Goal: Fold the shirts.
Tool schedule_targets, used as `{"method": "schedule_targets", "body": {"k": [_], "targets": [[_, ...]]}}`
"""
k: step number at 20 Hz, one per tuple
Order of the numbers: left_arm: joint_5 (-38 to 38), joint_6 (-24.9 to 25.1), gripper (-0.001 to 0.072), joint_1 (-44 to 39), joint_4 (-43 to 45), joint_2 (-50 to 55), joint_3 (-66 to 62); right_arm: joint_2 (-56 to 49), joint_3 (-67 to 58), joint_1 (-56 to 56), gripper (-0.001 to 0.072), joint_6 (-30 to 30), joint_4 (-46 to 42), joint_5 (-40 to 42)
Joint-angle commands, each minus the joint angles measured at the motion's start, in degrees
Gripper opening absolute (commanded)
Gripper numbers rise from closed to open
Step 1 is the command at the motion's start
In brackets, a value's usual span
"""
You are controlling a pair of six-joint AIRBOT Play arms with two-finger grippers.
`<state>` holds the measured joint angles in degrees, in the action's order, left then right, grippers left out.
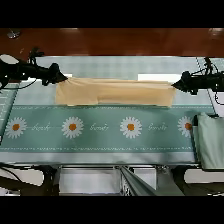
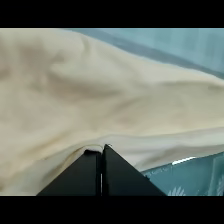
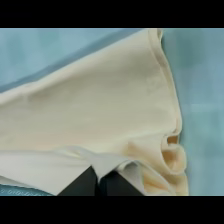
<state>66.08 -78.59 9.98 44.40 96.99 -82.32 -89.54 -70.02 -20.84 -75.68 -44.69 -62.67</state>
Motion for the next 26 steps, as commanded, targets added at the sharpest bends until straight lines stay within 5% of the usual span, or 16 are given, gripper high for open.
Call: {"method": "schedule_targets", "body": {"k": [1, 5, 6, 7, 8, 14, 16, 20, 26], "targets": [[2.08, -3.17, 0.0037, -0.37, -0.04, 8.15, -9.84, -4.87, -4.33, 0.02, 0.0018, -0.33, 1.38, 0.42], [2.14, -3.08, 0.0044, -0.44, 0.17, 10.6, -12.02, -6.93, -4.31, 0.9, 0.002, 0.02, 1.97, 1.31], [2.54, -2.99, 0.0224, -0.48, 0.15, 10.93, -12.0, -7.41, -4.31, 1.57, 0.0116, 1.01, 2.47, 2.32], [3.91, -3.02, 0.0711, -0.48, 0.15, 11.06, -12.02, -7.76, -4.31, 2.51, 0.0487, 1.25, 2.73, 3.43], [6.03, -2.21, 0.0702, -0.22, 0.22, 10.99, -12.11, -7.78, -4.33, 2.91, 0.0623, 1.9, 2.73, 4.11], [16.55, -5.73, 0.07, 5.62, 15.65, 6.43, -13.0, -7.8, -5.07, -4.57, 0.0623, -3.74, -5.01, -2.93], [10.91, -5.68, 0.07, 5.99, 15.93, 1.68, -10.16, -7.87, -5.07, -5.11, 0.0623, -7.08, -11.82, -4.94], [-4.63, -3.98, 0.0701, 1.53, 13.4, -10.67, 0.55, -10.12, -5.09, -3.02, 0.0623, -5.42, -7.58, -7.26], [-3.23, -1.6, 0.07, -6.4, 8.81, -14.19, 3.96, -13.11, -5.09, 4.17, 0.0583, -4.66, -4.7, -6.86]]}}
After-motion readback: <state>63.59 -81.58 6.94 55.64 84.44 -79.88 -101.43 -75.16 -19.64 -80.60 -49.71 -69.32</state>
